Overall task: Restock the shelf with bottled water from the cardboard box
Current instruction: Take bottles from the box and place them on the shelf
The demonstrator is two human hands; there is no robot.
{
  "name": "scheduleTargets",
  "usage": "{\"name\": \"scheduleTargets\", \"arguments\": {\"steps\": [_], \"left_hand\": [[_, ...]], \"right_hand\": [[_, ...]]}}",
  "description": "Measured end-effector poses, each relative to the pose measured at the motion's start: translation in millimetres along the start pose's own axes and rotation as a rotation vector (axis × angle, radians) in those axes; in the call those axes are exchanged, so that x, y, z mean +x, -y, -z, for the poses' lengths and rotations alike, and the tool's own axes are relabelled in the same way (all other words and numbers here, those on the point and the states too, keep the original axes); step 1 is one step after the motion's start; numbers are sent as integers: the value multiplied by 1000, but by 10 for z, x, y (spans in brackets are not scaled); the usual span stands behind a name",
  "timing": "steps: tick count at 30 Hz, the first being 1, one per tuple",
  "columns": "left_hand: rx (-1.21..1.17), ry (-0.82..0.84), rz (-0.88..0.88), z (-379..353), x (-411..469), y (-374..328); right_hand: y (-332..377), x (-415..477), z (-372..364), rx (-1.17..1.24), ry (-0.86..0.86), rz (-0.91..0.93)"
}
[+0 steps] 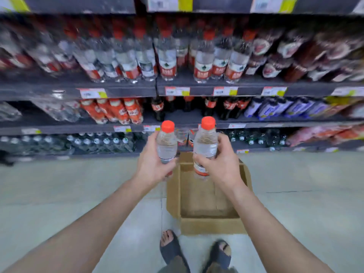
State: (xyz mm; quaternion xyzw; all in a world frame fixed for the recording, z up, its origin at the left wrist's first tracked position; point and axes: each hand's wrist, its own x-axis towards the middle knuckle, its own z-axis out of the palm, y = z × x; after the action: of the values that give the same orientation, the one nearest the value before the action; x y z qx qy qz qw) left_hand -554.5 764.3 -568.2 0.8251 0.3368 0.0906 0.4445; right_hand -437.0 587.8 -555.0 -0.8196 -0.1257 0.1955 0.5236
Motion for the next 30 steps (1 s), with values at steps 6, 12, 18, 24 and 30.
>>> {"name": "scheduleTargets", "arguments": {"steps": [6, 12, 18, 24, 30], "left_hand": [[89, -76, -145, 1838, -833, -655], [28, -302, -216, 3179, -1845, -795], [19, -521, -203, 4247, -3008, -501], [-11, -588, -165, 5280, -3826, -49], [-8, -683, -185, 6412, -4122, 667]], "right_hand": [[1724, -983, -180, -12, 26, 229], [2888, -2013, -560, 20, 102, 453], [3642, -3093, -1094, 24, 221, 563], [4243, -3965, -1898, 46, 360, 617], [4780, -4515, -3084, 34, 414, 662]]}}
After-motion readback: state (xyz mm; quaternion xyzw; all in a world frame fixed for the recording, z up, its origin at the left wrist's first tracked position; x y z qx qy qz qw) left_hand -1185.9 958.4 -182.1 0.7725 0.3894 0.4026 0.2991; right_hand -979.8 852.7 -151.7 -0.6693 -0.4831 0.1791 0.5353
